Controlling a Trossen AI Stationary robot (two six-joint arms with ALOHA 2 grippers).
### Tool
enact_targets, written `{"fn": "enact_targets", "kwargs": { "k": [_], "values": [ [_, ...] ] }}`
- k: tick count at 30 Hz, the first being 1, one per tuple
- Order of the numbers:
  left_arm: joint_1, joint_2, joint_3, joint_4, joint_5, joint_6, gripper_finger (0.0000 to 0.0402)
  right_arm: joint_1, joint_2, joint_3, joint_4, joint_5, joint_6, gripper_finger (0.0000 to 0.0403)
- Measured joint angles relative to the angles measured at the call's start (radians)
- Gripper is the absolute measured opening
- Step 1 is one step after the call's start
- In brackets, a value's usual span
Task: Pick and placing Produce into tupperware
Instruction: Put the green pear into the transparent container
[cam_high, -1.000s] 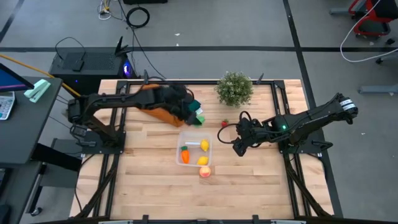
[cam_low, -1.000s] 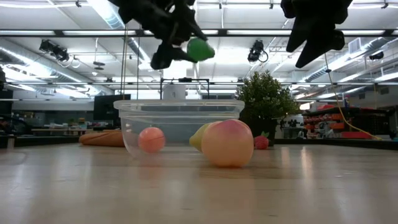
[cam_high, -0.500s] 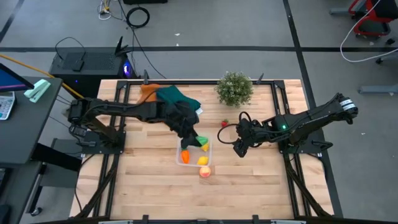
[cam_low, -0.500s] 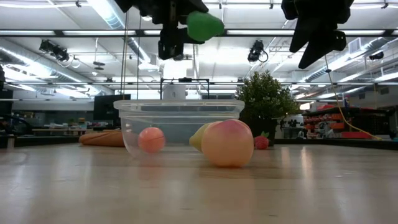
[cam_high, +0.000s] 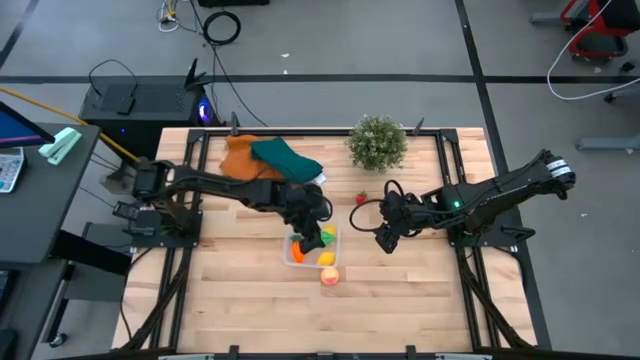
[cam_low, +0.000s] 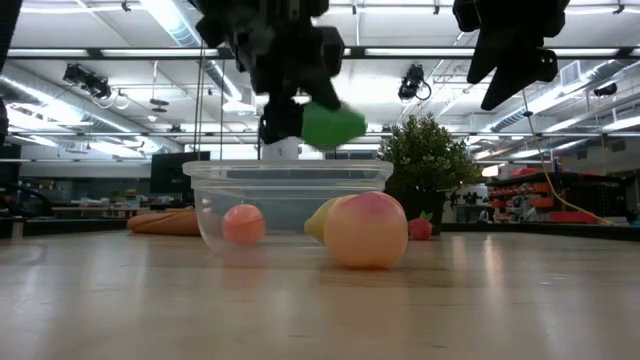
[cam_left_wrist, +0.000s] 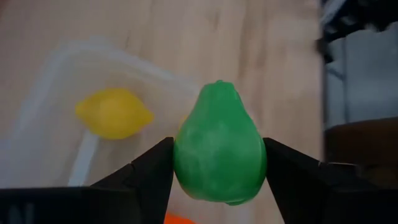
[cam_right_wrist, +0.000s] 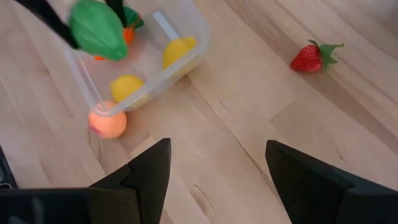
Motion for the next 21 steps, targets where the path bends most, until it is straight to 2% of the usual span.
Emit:
{"fn": "enact_targets", "kwargs": {
  "k": [8, 14, 21],
  "values": [
    [-0.038, 0.055, 0.000, -0.107, -0.187, 0.057, 0.0234, 0.000, 0.000, 0.000, -0.005, -0.004, 0.003, 0.0229],
    [-0.079, 0.057, 0.000, -0.104, -0.337, 0.081, 0.0236, 0.000, 0.000, 0.000, -0.007, -0.006, 0.002, 0.0229],
    [-0.119, 0.057, 0.000, -0.118, -0.389, 0.104, 0.0234, 0.000, 0.000, 0.000, -0.008, -0.007, 0.001, 0.0229]
  ]
}}
